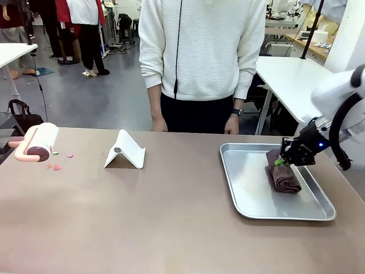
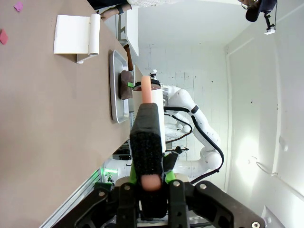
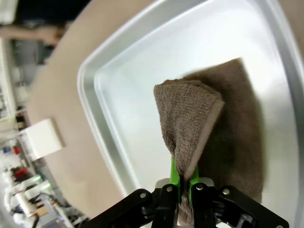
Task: Clean the surface of the table.
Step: If a person points to the right, clean the right side of the table with your right hand, and if they point to the left, clean the left side with your left hand.
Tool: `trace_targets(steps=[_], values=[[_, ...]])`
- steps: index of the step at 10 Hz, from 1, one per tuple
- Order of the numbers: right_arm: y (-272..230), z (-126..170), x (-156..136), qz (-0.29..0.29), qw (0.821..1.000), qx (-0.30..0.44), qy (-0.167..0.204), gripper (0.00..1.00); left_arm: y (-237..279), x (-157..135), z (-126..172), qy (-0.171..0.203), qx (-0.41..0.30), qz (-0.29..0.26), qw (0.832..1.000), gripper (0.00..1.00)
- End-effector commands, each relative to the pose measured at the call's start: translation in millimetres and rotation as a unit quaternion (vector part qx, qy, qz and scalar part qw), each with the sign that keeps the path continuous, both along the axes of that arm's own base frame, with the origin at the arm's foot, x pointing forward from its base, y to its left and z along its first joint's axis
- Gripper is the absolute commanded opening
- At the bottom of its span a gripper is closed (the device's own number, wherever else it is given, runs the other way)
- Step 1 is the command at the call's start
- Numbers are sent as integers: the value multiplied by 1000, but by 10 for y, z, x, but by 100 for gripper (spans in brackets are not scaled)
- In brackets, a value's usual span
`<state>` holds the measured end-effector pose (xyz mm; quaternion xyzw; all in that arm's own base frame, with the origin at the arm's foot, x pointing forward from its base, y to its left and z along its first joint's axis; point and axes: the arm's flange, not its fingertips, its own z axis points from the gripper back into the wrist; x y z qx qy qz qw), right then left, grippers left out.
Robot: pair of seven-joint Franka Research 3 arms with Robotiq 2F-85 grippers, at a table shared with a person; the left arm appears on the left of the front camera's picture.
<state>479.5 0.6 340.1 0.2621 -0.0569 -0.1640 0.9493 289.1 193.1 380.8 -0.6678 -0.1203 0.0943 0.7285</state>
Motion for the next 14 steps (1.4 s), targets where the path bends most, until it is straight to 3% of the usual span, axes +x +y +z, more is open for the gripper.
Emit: trace_targets(steps=[1,4,6,7,8,11,12,14], values=[[-196,81,-75,11,994,109,-4,8,-16,-43,23,-5,-5,0,1000,17],[-267,246,-145,15,979,203,0,8,-16,-43,23,-5,-5,0,1000,17],[-531,421,-262,43,947,318,-2,8,-16,-43,23,-5,-5,0,1000,17],[-745,495,-351,60,916,397,-9,8,-16,-43,23,-5,-5,0,1000,17],[-930,540,-448,54,903,425,-28,8,-16,-43,23,-5,-5,0,1000,17],[-1373,594,-799,25,902,419,-104,8,-16,-43,23,-5,-5,0,1000,17],[-1456,561,-836,-9,904,414,-104,8,-16,-43,23,-5,-5,0,1000,17],[-1478,506,-854,-9,910,403,-98,8,-16,-43,23,-5,-5,0,1000,17]])
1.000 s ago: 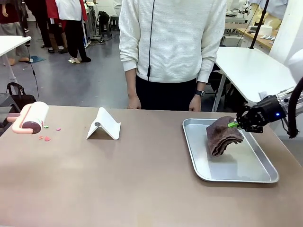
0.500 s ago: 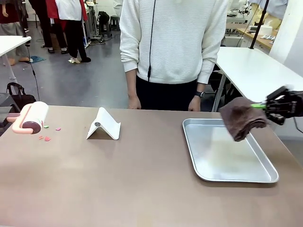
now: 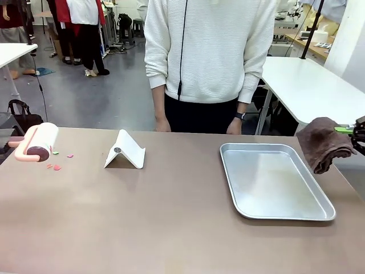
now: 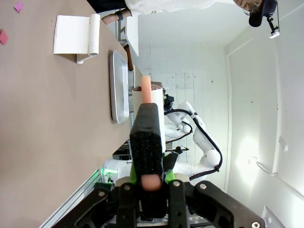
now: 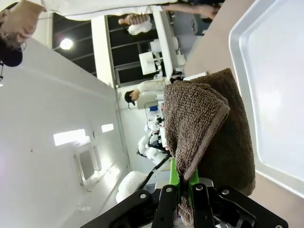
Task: Clean the surface of the table.
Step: If a person points to the right, clean the right side of the table with your right hand, and if they point to the left, clean the left side with your left hand, then clean the area not pointed to by the person.
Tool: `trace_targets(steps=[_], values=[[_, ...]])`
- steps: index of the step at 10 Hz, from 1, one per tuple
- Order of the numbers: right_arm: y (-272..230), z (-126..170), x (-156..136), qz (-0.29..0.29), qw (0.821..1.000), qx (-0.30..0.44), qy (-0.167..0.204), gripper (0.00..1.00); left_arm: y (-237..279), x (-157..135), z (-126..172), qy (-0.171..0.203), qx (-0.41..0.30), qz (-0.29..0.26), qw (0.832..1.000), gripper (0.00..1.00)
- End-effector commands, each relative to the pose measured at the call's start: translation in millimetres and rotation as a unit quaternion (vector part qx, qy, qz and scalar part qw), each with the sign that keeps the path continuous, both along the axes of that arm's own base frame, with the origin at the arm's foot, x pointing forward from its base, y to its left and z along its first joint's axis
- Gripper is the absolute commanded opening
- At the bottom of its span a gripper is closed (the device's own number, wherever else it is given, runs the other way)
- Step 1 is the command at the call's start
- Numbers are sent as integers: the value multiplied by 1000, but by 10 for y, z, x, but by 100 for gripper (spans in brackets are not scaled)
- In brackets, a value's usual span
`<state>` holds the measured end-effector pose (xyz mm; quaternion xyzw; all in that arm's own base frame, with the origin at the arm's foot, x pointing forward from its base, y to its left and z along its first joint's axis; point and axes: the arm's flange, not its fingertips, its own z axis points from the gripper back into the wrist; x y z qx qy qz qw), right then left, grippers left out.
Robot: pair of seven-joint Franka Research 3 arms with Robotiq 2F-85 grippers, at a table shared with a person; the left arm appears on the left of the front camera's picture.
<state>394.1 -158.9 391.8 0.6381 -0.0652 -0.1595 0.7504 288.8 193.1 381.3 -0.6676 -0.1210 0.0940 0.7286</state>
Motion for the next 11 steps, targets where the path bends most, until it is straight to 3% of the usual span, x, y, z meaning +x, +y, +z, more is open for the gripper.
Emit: trace_targets(steps=[1,11], values=[[10,40,15,6,1000,2,-4,8,-17,-40,19,-4,-6,0,1000,17],[10,40,15,6,1000,2,-4,8,-17,-40,19,-4,-6,0,1000,17]])
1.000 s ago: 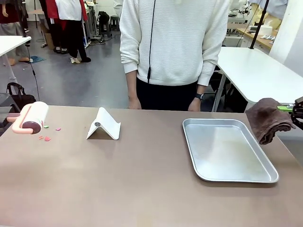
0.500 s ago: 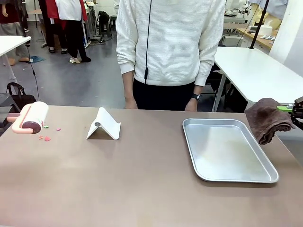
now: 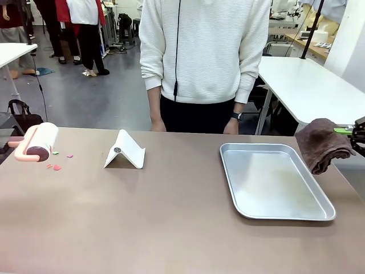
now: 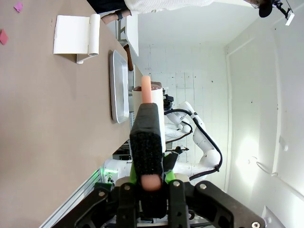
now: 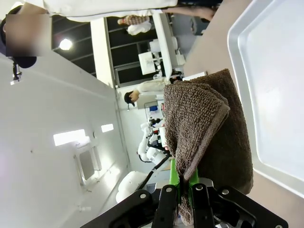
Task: Clean the surface of the table.
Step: Clean the area not pointed to by the person.
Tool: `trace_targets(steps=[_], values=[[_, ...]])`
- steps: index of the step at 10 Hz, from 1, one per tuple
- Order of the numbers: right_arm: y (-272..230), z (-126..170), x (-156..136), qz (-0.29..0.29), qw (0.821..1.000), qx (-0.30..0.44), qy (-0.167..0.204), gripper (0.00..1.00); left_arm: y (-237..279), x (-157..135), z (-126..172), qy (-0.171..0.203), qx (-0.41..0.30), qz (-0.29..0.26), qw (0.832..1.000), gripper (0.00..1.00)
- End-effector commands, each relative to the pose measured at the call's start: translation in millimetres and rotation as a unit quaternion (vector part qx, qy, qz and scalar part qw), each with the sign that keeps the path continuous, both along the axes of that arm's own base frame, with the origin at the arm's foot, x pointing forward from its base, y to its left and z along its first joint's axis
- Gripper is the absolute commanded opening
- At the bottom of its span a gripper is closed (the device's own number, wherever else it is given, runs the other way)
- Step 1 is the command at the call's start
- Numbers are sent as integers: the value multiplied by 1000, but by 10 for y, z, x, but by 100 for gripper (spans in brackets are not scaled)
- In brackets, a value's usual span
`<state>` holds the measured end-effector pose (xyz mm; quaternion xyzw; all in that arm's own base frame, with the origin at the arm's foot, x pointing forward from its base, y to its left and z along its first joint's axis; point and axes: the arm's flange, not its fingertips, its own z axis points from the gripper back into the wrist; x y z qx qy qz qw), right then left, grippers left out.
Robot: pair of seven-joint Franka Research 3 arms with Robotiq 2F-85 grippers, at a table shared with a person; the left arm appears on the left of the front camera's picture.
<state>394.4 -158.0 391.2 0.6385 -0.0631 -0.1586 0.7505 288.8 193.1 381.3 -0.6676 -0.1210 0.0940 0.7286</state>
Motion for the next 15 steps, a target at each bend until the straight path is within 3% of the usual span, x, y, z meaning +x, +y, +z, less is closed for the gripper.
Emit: trace_targets(steps=[1,6,7,12,15], values=[[1,46,12,4,1000,2,-5,8,-17,-40,19,-4,-6,0,1000,17],[1,46,12,4,1000,2,-5,8,-17,-40,19,-4,-6,0,1000,17],[1,46,12,4,1000,2,-5,8,0,0,0,0,0,0,1000,22],[1,46,12,4,1000,2,-5,8,190,200,-55,-33,139,46,989,22],[1,46,12,4,1000,2,-5,8,501,497,-263,11,174,98,980,22]])
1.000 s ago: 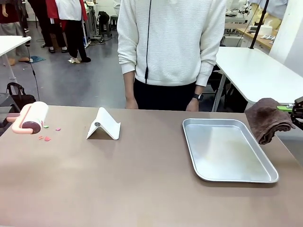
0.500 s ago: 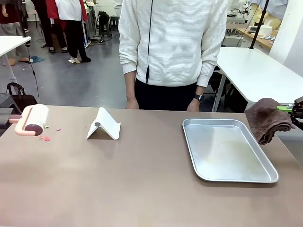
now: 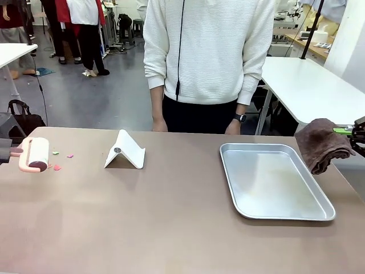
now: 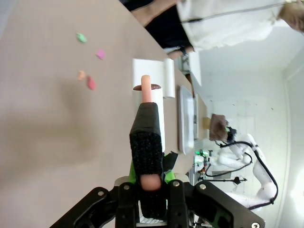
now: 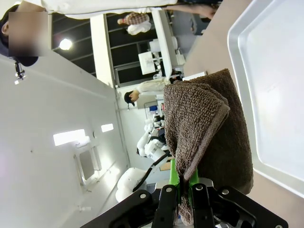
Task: Clean the surface of the table.
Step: Clean the area not pointed to by the person.
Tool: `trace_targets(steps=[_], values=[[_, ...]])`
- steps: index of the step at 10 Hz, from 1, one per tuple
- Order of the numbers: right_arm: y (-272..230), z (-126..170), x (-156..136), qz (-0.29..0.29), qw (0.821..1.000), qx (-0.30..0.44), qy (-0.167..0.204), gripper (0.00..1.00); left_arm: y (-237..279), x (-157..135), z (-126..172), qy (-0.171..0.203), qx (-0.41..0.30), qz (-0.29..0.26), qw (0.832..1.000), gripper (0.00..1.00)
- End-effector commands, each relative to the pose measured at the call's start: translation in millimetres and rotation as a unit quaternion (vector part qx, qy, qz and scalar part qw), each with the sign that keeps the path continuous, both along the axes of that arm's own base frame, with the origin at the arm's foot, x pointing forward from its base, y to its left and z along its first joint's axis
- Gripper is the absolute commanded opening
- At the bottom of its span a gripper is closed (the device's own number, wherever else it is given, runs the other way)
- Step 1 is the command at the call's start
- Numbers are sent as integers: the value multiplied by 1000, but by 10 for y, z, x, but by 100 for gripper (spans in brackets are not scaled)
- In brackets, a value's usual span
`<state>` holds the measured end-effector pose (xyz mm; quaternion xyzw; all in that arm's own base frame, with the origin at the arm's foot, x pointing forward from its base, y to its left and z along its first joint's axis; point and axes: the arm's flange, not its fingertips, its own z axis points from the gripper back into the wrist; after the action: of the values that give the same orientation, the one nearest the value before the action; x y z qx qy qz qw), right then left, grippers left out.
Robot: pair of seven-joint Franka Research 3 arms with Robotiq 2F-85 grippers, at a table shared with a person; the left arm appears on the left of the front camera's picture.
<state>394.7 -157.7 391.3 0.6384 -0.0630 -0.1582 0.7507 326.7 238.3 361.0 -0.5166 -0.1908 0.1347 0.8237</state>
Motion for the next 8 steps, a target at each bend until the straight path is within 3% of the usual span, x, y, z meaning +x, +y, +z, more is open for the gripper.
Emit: trace_targets(steps=[1,2,4,8], values=[[-1,44,9,3,1000,2,-5,8,150,226,-106,21,2,51,998,22],[-1,44,9,3,1000,2,-5,8,234,291,-163,33,2,82,996,22],[-1,44,9,3,1000,2,-5,8,316,401,-318,19,51,126,991,22],[-1,44,9,3,1000,2,-5,8,358,472,-533,73,30,119,990,22]])
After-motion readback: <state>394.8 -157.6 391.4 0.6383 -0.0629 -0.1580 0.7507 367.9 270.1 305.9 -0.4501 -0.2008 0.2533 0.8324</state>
